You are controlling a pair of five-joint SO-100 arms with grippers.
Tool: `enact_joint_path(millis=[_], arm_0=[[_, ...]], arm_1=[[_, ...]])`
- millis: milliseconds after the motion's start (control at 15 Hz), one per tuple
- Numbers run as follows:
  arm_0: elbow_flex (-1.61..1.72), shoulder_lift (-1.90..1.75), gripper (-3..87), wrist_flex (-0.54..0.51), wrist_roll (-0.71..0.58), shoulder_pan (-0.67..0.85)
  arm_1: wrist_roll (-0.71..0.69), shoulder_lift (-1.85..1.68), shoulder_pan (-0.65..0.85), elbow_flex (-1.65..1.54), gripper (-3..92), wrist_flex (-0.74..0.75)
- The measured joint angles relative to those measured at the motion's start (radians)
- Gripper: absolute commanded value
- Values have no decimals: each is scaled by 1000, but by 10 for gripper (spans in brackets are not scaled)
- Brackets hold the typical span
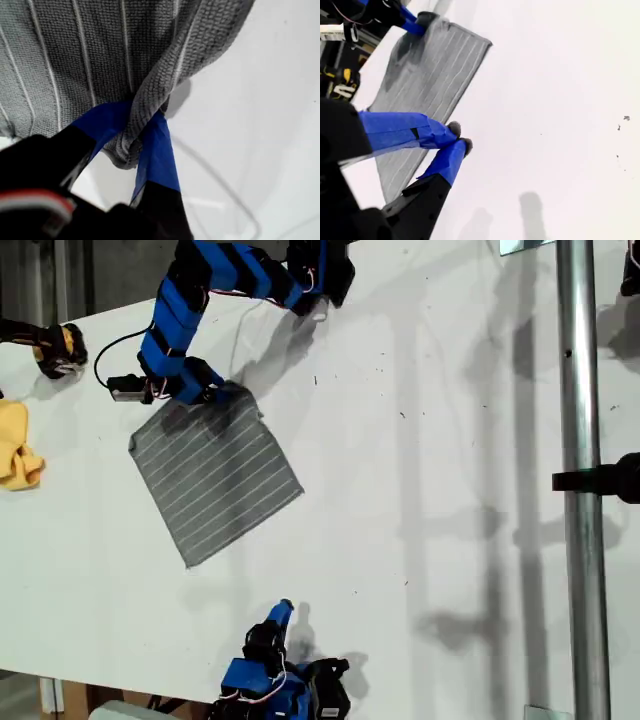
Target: Grasp corners of a towel and fold twice.
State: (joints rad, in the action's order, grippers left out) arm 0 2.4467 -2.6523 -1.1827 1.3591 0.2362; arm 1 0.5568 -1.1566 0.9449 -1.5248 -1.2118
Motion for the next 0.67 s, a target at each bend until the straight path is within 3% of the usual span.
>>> enact_joint_path(millis=[267,667], arm_0=[[-410,515,-8,-6,-74,77],[-960,1035,-7,-120,-137,127]], arm_1=[[8,-6,-23,0,-2,-5],[9,-14,-40,0,-2,-6]])
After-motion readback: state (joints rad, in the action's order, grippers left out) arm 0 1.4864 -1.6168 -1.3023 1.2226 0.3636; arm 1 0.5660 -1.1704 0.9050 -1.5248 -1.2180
